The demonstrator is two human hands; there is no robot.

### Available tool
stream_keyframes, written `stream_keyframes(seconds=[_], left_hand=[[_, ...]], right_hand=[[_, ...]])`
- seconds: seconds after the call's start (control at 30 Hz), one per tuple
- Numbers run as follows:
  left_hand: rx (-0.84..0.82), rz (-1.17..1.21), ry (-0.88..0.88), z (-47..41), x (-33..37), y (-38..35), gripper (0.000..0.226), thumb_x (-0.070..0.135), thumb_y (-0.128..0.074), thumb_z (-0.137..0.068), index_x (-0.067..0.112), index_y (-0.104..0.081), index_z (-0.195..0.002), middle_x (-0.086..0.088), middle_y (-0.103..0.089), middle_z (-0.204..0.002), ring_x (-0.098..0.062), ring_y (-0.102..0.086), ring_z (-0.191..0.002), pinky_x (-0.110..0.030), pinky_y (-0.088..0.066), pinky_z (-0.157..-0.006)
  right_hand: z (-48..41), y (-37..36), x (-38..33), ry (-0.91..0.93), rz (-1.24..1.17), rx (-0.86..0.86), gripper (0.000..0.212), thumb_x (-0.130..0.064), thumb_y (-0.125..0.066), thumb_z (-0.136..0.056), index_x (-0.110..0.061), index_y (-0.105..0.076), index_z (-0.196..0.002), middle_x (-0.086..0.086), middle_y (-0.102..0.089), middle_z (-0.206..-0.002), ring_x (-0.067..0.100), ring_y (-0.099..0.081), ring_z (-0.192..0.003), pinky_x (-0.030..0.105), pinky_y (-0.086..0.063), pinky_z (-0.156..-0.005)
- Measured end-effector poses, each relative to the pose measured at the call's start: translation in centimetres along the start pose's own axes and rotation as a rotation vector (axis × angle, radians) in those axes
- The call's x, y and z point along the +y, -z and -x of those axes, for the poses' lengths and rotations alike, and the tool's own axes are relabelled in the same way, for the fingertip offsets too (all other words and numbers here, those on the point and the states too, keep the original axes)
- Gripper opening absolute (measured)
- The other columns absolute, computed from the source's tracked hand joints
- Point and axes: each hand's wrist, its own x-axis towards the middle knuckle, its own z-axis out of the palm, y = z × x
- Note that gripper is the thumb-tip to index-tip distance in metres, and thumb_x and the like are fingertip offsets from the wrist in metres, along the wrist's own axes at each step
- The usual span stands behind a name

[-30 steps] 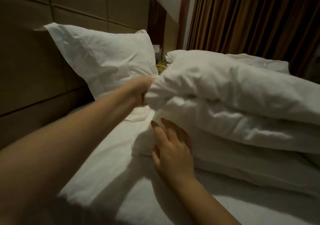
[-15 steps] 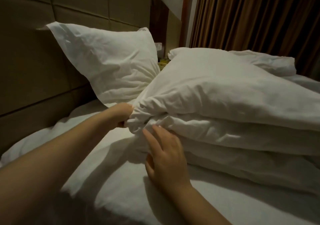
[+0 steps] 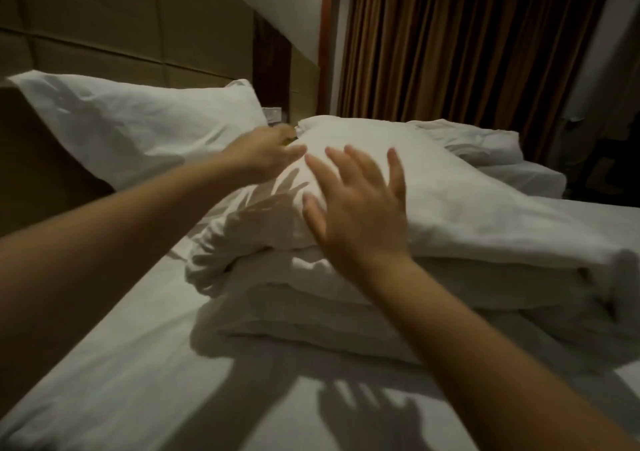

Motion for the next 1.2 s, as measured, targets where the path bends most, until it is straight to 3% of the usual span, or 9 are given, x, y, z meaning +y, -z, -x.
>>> stream_keyframes(seconds=[0.17, 0.27, 0.37, 0.47, 0.63, 0.73, 0.9, 1.03, 1.2], left_hand=[[0.109, -0.068, -0.172, -4.8, 5.0, -2.3, 0.052, 0.044, -0.035, -0.1, 0.02, -0.034, -0.146, -0.007, -0.03, -0.154, -0.025, -0.027, -0.141, -0.045, -0.026, -0.113], [-0.077, -0.239, -0.112, -3.8, 3.8, -7.6, 0.055, 0.056, -0.025, -0.097, 0.034, -0.026, -0.148, -0.002, -0.018, -0.158, -0.025, -0.019, -0.143, -0.054, -0.017, -0.114], [-0.198, -0.315, -0.043, -0.8, 1.9, -12.0, 0.058, 0.056, -0.019, -0.097, 0.036, -0.012, -0.15, 0.002, -0.008, -0.16, -0.02, -0.01, -0.146, -0.051, -0.008, -0.115], [-0.199, -0.359, -0.073, -0.8, 2.3, -11.6, 0.06, 0.06, -0.018, -0.096, 0.036, -0.011, -0.15, 0.003, -0.007, -0.16, -0.02, -0.009, -0.146, -0.052, -0.005, -0.114], [-0.253, -0.367, 0.009, -3.9, 3.5, -9.1, 0.065, 0.068, -0.017, -0.092, 0.036, -0.02, -0.149, -0.003, -0.016, -0.159, -0.028, -0.018, -0.143, -0.061, -0.008, -0.112], [-0.208, -0.343, -0.055, -5.4, 4.8, -9.6, 0.063, 0.066, -0.018, -0.093, 0.036, -0.021, -0.148, -0.004, -0.015, -0.159, -0.029, -0.018, -0.143, -0.062, -0.007, -0.111], [-0.175, -0.377, -0.007, -6.1, 2.7, -12.5, 0.066, 0.069, -0.014, -0.091, 0.038, -0.012, -0.15, 0.003, -0.007, -0.16, -0.021, -0.008, -0.146, -0.056, -0.003, -0.115], [-0.208, -0.37, 0.167, -5.5, -3.0, -12.6, 0.067, 0.068, -0.015, -0.092, 0.037, -0.005, -0.151, 0.005, -0.001, -0.16, -0.019, -0.004, -0.147, -0.055, -0.004, -0.115], [-0.241, -0.156, 0.427, -0.5, -8.9, -15.3, 0.07, 0.068, -0.013, -0.091, 0.036, 0.002, -0.151, 0.004, 0.0, -0.16, -0.024, -0.009, -0.146, -0.054, -0.011, -0.114]], right_hand=[[-4.3, 3.9, 6.9, -0.205, 0.2, -0.281, 0.044, -0.047, -0.031, -0.099, -0.028, -0.052, -0.132, -0.002, -0.051, -0.139, 0.021, -0.036, -0.135, 0.051, 0.003, -0.115], [-1.0, 3.4, 11.0, -0.328, 0.258, -0.559, 0.05, -0.056, -0.024, -0.098, -0.034, -0.035, -0.141, 0.001, -0.039, -0.147, 0.028, -0.032, -0.136, 0.056, -0.006, -0.113], [5.7, 2.5, 13.9, -0.449, 0.204, -0.719, 0.064, -0.065, -0.015, -0.094, -0.036, -0.012, -0.151, -0.003, -0.011, -0.16, 0.024, -0.009, -0.146, 0.052, 0.0, -0.115], [8.0, 2.6, 16.3, -0.496, 0.235, -0.735, 0.07, -0.067, -0.014, -0.092, -0.033, -0.006, -0.152, -0.004, -0.004, -0.161, 0.022, -0.003, -0.147, 0.049, 0.004, -0.116], [4.0, 2.5, 18.0, -0.577, 0.303, -0.816, 0.076, -0.073, -0.014, -0.089, -0.027, -0.027, -0.149, 0.003, -0.025, -0.156, 0.028, -0.023, -0.142, 0.057, 0.0, -0.114], [-0.1, 1.2, 17.3, -0.515, 0.27, -0.759, 0.071, -0.069, -0.018, -0.091, -0.027, -0.032, -0.146, 0.006, -0.034, -0.151, 0.032, -0.031, -0.137, 0.058, -0.006, -0.113], [-0.7, -3.4, 18.2, -0.535, 0.124, -0.835, 0.071, -0.07, -0.021, -0.091, -0.034, -0.015, -0.151, -0.003, -0.012, -0.16, 0.023, -0.012, -0.146, 0.053, -0.005, -0.115], [1.5, -5.1, 20.4, -0.658, 0.177, -0.9, 0.074, -0.074, -0.016, -0.089, -0.036, -0.005, -0.152, -0.006, 0.0, -0.161, 0.022, -0.003, -0.148, 0.051, 0.0, -0.116], [6.4, -6.3, 18.7, -0.664, 0.229, -0.767, 0.068, -0.066, -0.014, -0.093, -0.033, -0.003, -0.152, -0.004, -0.003, -0.161, 0.022, -0.005, -0.147, 0.049, -0.002, -0.117]])
